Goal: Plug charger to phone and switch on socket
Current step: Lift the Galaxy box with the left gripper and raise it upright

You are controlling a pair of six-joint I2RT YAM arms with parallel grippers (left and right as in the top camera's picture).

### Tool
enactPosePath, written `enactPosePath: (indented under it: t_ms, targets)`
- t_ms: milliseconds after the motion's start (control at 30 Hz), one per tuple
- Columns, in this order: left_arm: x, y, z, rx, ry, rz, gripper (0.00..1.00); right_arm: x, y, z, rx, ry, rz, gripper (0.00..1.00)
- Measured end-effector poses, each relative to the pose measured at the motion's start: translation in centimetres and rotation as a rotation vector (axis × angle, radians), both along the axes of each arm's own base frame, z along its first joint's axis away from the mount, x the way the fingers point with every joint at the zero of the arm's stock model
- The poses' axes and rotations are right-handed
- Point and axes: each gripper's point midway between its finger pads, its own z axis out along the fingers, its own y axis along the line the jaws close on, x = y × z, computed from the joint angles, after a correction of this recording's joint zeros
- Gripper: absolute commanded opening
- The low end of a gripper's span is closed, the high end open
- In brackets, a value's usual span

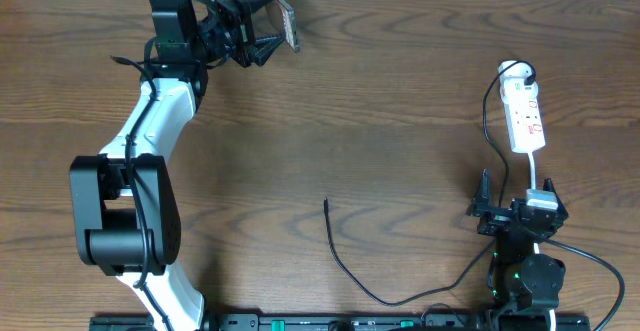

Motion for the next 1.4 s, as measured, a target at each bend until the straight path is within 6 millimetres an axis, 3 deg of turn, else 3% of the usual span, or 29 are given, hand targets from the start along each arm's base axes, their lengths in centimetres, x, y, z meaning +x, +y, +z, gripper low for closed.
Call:
enactPosePath:
  t_ms: [900,1167,1400]
  targets:
    - [-0.4,-0.3,0.1,-0.109,0.142,0.007,0.07,0.0,0.0,0.0,0.0,0.0,0.0,0.99]
    - [-0.8,-0.9,1.8,-0.124,0.061,-0.06,0.07,0.0,0.0,0.0,0.0,0.0,0.0,0.99]
    - [-1.6,-1.2,2.1,-0.136,0.056,-0.114,0.07,0.0,0.0,0.0,0.0,0.0,0.0,0.99]
